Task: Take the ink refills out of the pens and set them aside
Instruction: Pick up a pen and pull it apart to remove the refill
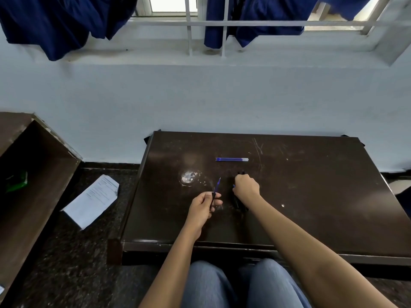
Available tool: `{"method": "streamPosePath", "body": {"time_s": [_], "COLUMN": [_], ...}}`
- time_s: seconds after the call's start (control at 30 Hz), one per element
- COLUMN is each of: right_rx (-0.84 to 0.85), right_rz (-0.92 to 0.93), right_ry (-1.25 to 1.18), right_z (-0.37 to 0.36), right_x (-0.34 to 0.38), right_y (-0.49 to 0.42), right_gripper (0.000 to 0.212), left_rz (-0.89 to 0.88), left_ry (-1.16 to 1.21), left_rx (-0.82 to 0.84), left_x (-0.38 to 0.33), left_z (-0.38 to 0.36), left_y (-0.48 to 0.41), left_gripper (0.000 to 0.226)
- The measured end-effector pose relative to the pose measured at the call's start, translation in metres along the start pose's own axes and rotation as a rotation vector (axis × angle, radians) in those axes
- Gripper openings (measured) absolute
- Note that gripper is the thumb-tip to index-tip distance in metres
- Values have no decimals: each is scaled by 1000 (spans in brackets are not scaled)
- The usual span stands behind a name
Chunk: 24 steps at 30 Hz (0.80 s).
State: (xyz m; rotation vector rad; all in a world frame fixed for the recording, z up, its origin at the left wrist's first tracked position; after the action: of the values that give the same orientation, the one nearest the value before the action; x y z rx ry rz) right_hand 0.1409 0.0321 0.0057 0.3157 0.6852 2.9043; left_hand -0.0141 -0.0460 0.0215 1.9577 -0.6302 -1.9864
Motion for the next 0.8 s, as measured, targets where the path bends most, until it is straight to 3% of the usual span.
{"method": "streamPosePath", "body": {"time_s": [0.17,0.3,0.37,0.47,0.57,0.8], "right_rx": [-2,-4,-25,-85,20,115], "right_rz": [5,-14,-35,-53,-67,-4], "right_ry": [89,-70,-287,-807,-1345,-1863], "right_z": [-6,-3,-1,7,21,39], "right_x": [4,2,0,-5,-7,-19], "right_y": [-6,-7,-6,7,31,77], "right_gripper": [30,25,22,20,21,21], "left_rz": [7,4,0,-11,-37,-98], "left_ry": [-2,4,17,40,33,11], "left_rx": [-4,3,13,42,53,82], "left_x": [-2,-5,-6,-7,-7,-18], "left_z": [2,3,2,0,-3,-13], "left_y": [0,2,6,13,22,47], "left_gripper": [29,28,28,28,28,27]}}
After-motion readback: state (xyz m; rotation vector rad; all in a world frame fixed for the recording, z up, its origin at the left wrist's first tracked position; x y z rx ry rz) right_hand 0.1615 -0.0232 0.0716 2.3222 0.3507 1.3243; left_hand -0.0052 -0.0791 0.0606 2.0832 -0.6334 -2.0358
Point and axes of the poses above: each hand's wrist, its own y-axis away from the middle knuckle, its own z-axis out of the back of the hand, x = y × z, the point moved 1 cm from there along -y, towards the middle knuckle, and after that the axes turned 4 degrees about x, right-handed, at the moved point
